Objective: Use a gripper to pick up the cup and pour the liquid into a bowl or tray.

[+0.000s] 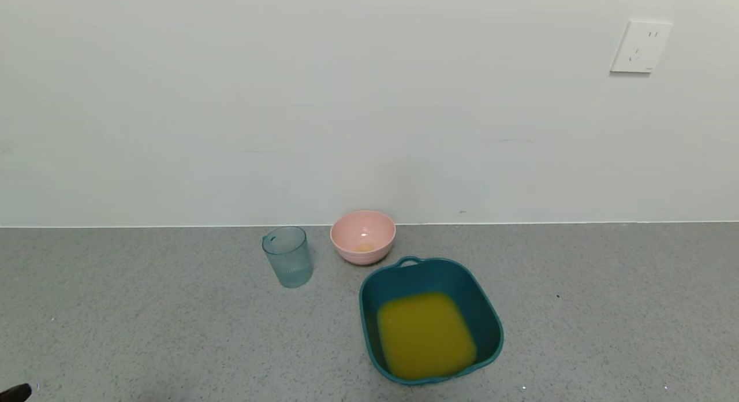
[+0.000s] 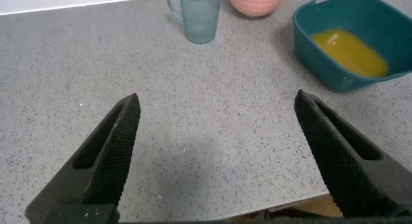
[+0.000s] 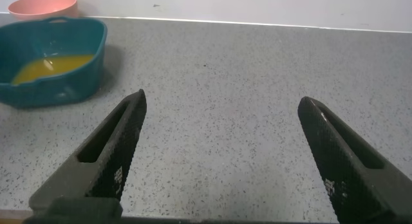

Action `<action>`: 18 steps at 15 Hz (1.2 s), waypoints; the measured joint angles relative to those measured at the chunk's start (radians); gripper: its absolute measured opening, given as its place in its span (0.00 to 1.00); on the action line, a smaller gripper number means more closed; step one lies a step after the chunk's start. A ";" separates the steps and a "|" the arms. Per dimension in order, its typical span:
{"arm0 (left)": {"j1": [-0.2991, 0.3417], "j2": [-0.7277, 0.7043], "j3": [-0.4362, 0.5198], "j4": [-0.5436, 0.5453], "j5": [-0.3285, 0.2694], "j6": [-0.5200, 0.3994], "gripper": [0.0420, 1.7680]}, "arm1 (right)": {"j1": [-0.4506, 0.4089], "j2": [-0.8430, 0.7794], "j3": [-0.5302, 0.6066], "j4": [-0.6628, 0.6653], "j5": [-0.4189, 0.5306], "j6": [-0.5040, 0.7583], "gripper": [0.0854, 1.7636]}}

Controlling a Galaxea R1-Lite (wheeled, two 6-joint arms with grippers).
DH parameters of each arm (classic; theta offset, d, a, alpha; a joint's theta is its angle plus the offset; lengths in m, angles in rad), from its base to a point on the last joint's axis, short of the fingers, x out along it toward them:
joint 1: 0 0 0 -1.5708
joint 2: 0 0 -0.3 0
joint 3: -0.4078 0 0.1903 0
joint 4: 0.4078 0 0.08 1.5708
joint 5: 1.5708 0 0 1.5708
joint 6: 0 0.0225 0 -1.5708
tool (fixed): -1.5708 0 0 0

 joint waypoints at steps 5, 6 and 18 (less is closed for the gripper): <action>0.032 -0.210 0.032 0.079 -0.005 0.005 0.97 | 0.000 0.000 0.000 0.000 0.000 0.000 0.97; 0.043 -0.249 0.039 0.085 -0.009 0.010 0.97 | 0.000 0.000 0.000 0.000 0.000 0.000 0.97; 0.072 -0.508 0.285 -0.081 0.032 0.181 0.97 | 0.000 0.000 0.000 0.001 0.000 0.000 0.97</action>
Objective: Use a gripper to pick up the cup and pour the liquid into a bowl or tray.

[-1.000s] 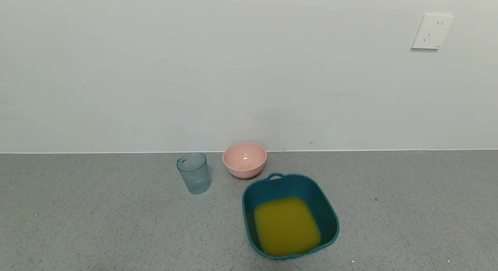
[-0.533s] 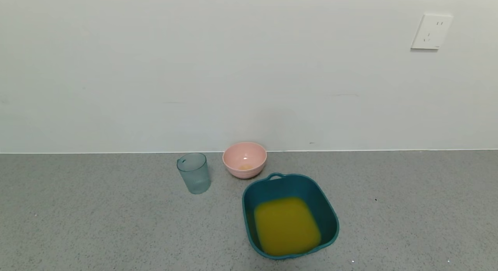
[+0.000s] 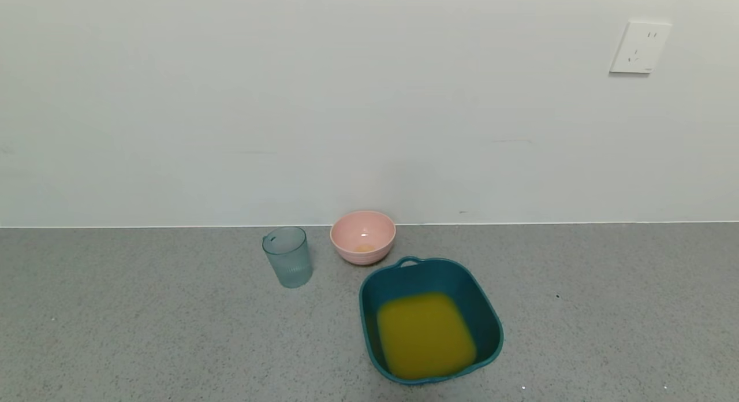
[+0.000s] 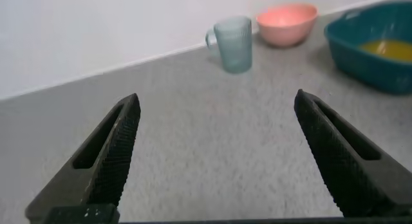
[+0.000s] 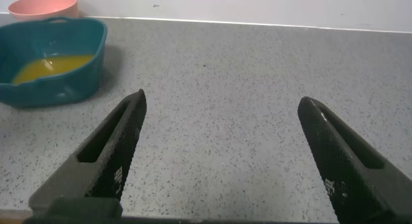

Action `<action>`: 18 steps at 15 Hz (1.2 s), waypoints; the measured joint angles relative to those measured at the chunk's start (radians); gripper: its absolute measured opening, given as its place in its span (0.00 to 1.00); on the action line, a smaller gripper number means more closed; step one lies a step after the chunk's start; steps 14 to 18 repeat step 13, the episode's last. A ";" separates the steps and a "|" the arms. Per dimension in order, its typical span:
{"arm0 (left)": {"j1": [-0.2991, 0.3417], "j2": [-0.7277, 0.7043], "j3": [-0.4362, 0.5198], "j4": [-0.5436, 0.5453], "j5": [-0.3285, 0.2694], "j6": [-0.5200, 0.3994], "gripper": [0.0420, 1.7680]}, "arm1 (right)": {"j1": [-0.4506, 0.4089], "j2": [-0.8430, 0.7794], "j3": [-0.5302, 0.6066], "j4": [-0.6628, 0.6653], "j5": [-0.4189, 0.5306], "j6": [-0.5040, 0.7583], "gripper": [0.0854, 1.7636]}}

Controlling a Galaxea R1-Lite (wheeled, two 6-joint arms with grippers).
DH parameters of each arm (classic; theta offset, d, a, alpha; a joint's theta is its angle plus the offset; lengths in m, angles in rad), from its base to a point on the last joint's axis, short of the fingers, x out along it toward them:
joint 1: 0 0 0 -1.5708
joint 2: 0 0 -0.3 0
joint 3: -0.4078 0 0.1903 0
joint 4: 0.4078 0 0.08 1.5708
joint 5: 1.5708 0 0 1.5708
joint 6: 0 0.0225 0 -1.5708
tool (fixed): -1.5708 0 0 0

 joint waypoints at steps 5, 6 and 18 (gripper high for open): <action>0.000 -0.001 0.013 0.041 0.001 -0.049 0.97 | 0.000 0.000 0.000 0.000 0.000 0.000 0.97; 0.000 -0.001 0.013 0.042 0.005 -0.063 0.97 | 0.000 0.000 0.000 0.000 0.000 0.000 0.97; 0.000 -0.001 0.013 0.046 0.011 -0.087 0.97 | 0.000 0.000 0.000 0.000 0.000 0.000 0.97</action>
